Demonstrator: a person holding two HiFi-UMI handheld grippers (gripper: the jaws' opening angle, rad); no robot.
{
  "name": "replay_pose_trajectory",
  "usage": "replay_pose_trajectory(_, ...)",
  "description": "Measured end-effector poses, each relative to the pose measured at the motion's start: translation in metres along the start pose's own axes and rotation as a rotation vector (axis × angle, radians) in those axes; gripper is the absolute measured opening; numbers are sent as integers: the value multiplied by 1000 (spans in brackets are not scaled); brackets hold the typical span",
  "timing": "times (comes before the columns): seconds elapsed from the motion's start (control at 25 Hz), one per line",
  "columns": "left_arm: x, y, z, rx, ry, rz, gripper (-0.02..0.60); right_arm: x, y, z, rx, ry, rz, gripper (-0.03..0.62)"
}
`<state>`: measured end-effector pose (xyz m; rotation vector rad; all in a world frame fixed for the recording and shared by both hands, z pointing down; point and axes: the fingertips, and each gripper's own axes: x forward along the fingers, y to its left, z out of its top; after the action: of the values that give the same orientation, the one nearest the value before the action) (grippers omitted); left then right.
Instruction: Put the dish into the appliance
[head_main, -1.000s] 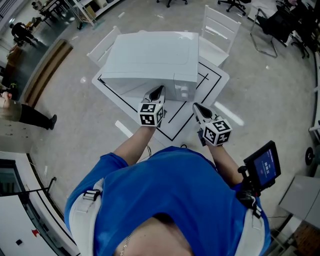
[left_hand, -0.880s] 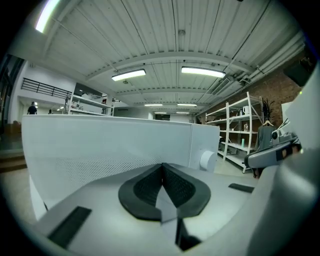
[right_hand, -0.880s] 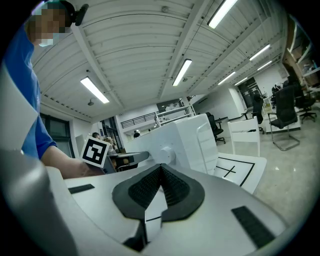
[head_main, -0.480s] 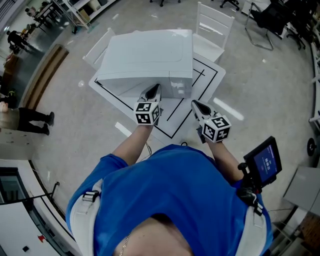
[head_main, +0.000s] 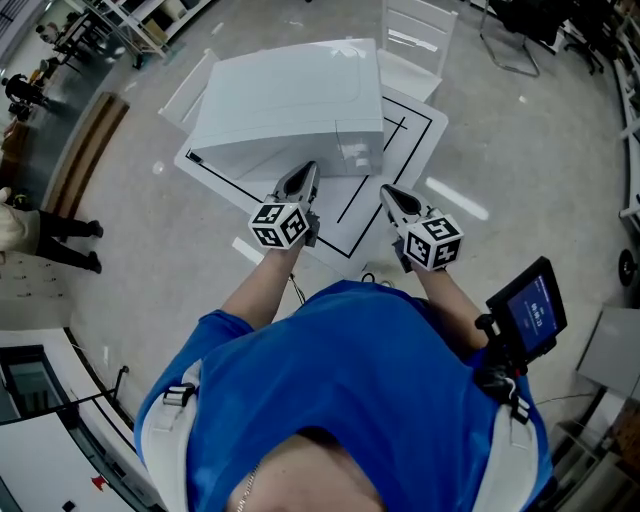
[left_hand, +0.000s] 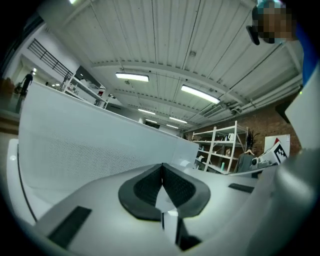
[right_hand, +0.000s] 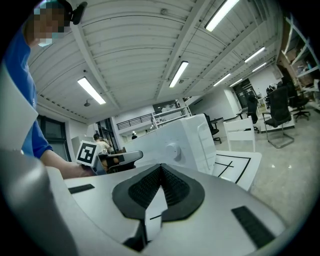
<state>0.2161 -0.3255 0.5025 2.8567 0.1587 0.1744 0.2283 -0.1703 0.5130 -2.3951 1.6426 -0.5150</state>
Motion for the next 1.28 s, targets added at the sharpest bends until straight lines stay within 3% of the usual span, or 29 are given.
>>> replay_pose_trajectory(0.16,-23,-9,-2,-35,-16,-52,9,-5,8,-2,5,-9,-17,1)
replay_pose_trajectory(0.84,-122,-16,-3,-89,-34,-101,8,-20,67,-22,11,-26,-46,1)
replay_pose_trajectory(1.28,-180,-20,-1,-71,-24,-135,8,-36,114,-40,20,-26,-90,2)
